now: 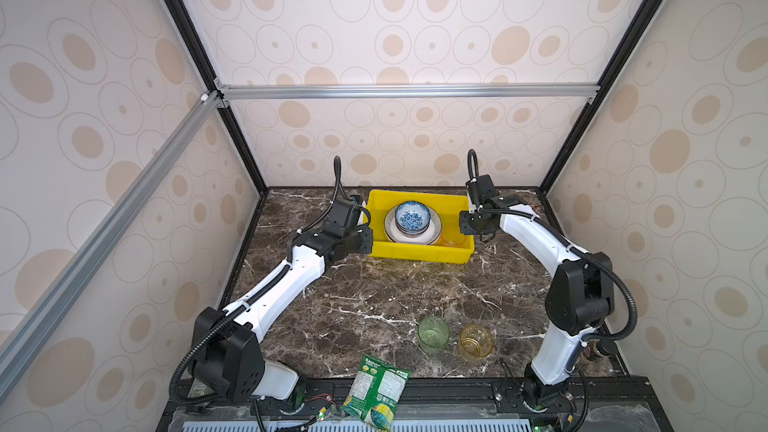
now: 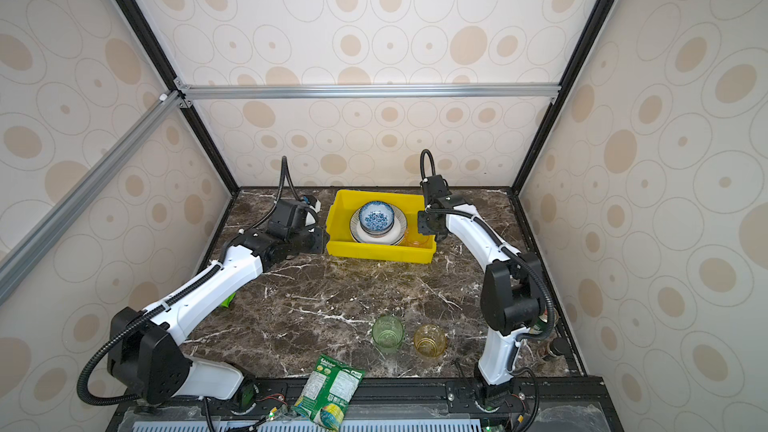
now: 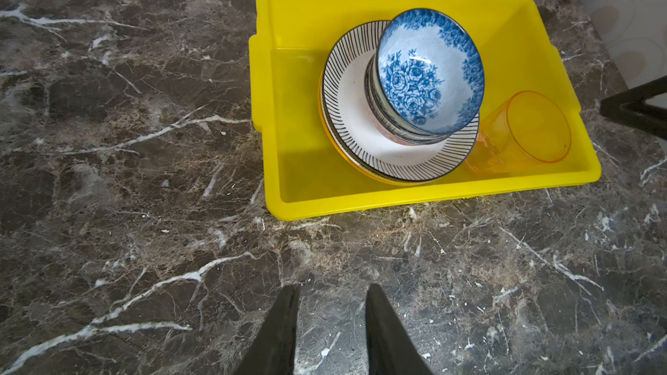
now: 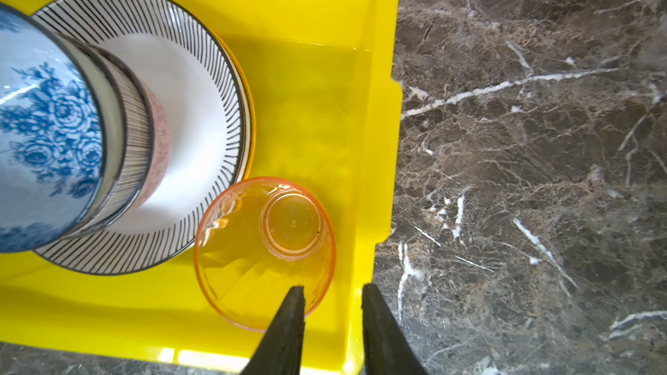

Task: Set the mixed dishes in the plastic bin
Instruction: 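Lower the pink cup into the bin beside the plates and release it, then withdraw the right gripper while the left gripper reaches toward the green cup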

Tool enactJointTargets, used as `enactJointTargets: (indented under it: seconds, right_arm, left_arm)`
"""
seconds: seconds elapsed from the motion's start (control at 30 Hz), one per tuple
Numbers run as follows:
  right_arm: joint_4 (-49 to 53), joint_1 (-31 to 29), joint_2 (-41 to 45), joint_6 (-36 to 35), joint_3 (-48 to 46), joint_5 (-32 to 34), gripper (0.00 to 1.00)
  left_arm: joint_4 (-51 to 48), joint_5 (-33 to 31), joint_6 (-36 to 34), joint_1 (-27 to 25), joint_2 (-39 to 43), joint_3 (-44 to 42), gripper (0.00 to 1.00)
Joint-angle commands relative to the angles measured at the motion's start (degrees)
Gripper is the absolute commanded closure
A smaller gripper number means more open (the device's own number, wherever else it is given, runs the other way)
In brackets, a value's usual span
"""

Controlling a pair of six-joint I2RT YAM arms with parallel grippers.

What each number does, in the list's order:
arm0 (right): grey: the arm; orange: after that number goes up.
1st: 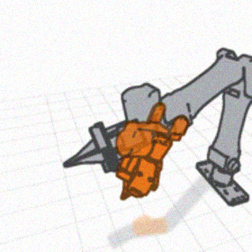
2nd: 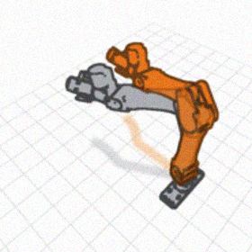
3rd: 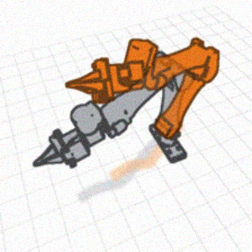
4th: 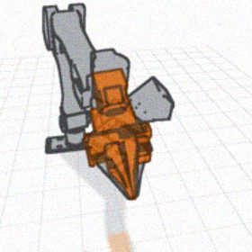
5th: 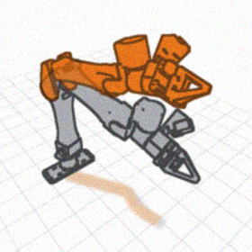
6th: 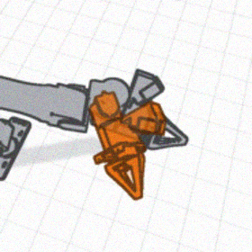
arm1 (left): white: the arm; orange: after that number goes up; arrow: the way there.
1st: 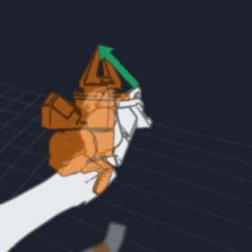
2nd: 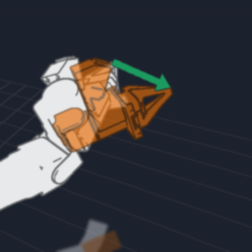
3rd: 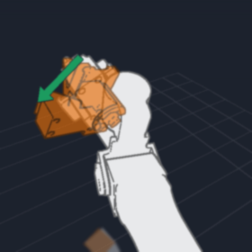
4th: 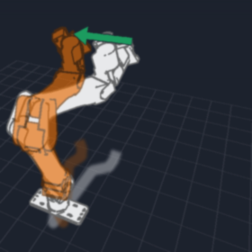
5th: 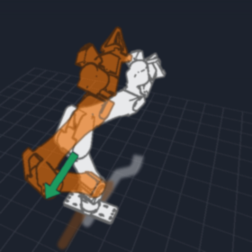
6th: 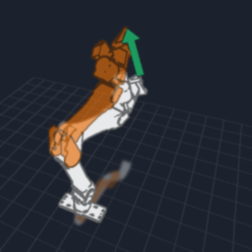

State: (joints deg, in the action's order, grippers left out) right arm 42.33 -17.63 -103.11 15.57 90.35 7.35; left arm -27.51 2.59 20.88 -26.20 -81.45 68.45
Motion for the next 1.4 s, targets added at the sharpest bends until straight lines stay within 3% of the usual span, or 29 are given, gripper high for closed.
enactJointTargets:
  seconds: [0.0, 0.77, 1.37]
  right_arm:
    - [1.2, -0.2, 3.6, 0.3, -2.1, -0.5, 0.66]
    - [-0.1, -0.2, 23.3, 1.7, -18.1, -6.4, 0.59]
    - [-0.6, -0.2, 28.3, 2.0, -21.7, -8.1, 0.53]
  left_arm:
    - [-3.0, 1.3, -2.6, -0.8, -0.5, 0.5, 0.67]
    - [-10.3, -1.9, -4.4, -16.8, -0.6, 0.7, 0.62]
    - [-10.3, -1.9, 0.2, -29.0, -1.3, -2.2, 0.59]
